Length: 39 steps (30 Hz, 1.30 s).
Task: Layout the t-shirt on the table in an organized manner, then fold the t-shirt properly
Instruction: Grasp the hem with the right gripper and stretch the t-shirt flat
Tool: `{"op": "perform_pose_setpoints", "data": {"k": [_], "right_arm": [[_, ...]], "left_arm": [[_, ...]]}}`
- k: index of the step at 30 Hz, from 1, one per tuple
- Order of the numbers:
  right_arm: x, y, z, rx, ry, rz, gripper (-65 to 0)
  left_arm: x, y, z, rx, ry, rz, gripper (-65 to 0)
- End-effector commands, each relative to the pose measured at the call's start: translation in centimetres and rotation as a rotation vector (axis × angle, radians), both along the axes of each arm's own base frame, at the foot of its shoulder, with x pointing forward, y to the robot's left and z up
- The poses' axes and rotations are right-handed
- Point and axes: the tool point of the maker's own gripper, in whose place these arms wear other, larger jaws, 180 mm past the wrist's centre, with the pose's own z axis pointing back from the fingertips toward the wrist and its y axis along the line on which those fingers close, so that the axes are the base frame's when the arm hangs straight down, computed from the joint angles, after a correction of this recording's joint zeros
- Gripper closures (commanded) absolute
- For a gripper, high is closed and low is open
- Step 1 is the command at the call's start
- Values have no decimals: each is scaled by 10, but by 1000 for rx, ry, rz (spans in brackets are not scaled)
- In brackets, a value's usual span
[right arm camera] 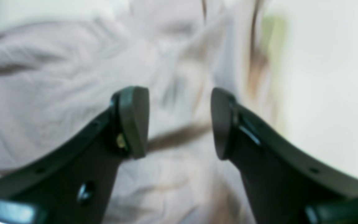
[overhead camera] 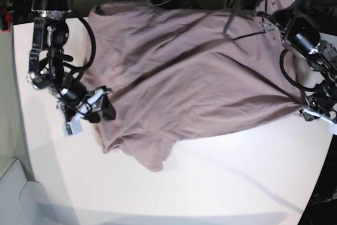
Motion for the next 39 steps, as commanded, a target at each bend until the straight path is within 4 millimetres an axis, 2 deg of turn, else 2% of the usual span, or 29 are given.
{"op": "perform_pose_setpoints", "data": {"k": [1, 4, 8, 11, 16, 20, 22, 24, 26, 29, 32, 39], "right_arm": [[12, -3, 17, 8, -57, -3, -328], [35, -9, 23, 21, -67, -22, -329], [70, -29, 11, 41, -6, -66, -330], [91, -34, 9, 70, 27, -85, -330], [115, -31, 20, 99, 26, -90, -330], [132, -14, 28, 72, -26, -41, -330], [138, -21, 21, 39, -26, -39, -330], [144, -20, 12, 37, -20, -41, -330], [149, -32, 3, 22, -12, -64, -330], [155, -39, -7, 18, -14, -90, -330], [154, -46, -16, 3, 8, -102, -330], [147, -36, -29, -30, 36, -61, -330]], "left_arm": [[10, 10, 22, 23, -68, 14, -12], [4, 9, 13, 19, -46, 12, -13], [2, 7, 9, 13, -38, 10, -19], [0, 7, 7, 14, -27, 9, -19], [-7, 5, -1, 9, -7, 7, -19], [-13, 5, -7, 8, 10, 6, -19], [-19, 5, -11, 13, 24, 7, -19], [-21, 5, -13, 13, 29, 7, -19], [-26, 2, -20, 8, 46, 5, -19], [-29, 0, -23, 4, 52, 4, -19], [-28, -1, -24, 1, 52, 3, -19], [-28, -7, -27, -12, 54, -1, -19]]}}
